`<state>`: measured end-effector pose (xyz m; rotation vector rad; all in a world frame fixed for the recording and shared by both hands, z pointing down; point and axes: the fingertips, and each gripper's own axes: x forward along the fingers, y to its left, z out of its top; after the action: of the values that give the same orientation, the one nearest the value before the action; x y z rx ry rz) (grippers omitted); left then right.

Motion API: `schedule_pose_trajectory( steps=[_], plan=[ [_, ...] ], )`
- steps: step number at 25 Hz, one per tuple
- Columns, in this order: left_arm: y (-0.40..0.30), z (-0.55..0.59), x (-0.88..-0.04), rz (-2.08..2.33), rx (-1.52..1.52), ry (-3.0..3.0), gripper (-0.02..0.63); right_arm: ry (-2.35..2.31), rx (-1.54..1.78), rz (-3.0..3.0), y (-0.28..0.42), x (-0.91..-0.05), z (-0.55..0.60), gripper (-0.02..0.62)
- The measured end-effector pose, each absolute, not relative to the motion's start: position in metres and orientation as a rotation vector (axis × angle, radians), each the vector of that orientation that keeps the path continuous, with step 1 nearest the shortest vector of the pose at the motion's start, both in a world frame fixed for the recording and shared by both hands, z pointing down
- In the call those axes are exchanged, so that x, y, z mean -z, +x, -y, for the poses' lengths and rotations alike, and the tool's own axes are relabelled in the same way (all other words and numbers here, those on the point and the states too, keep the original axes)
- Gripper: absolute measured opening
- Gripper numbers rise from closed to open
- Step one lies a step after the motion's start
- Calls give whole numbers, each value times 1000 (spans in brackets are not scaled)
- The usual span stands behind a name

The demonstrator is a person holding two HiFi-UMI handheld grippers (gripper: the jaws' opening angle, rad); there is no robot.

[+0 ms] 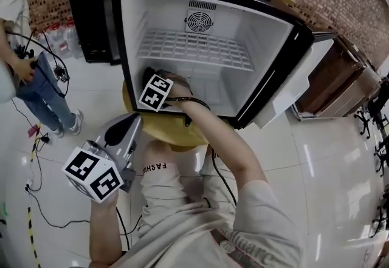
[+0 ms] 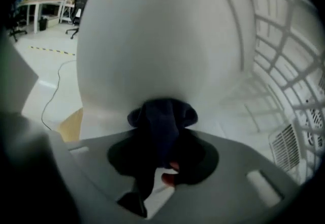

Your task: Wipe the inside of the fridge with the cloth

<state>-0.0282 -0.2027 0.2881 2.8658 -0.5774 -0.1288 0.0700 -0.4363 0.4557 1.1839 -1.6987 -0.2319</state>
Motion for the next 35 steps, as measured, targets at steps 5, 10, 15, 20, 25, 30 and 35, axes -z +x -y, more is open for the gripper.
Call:
schedule_pose_trajectory(
  steps=[5,10,15,20,25,30,35],
  plan=[
    [-30,202,-281,587,153,2866,2,1244,72,1297,184,-470,398,120],
    [-20,195,-286,525,144,2867,2,1147,-103,766,311,-474,318,118],
    [-16,191,-285,507,145,2869,2,1181,-27,811,306,-466,320,126],
    [-36,212,-285,612,167,2837,2,1210,163,1659,106,-429,367,127],
    [-46,217,-283,676,187,2818,2,1059,151,1761,44,-466,387,127],
    [-46,218,-278,678,187,2832,2,1192,-140,1390,177,-473,340,123],
    [-40,214,-282,654,176,2837,2,1108,-158,917,295,-481,277,121]
  ],
)
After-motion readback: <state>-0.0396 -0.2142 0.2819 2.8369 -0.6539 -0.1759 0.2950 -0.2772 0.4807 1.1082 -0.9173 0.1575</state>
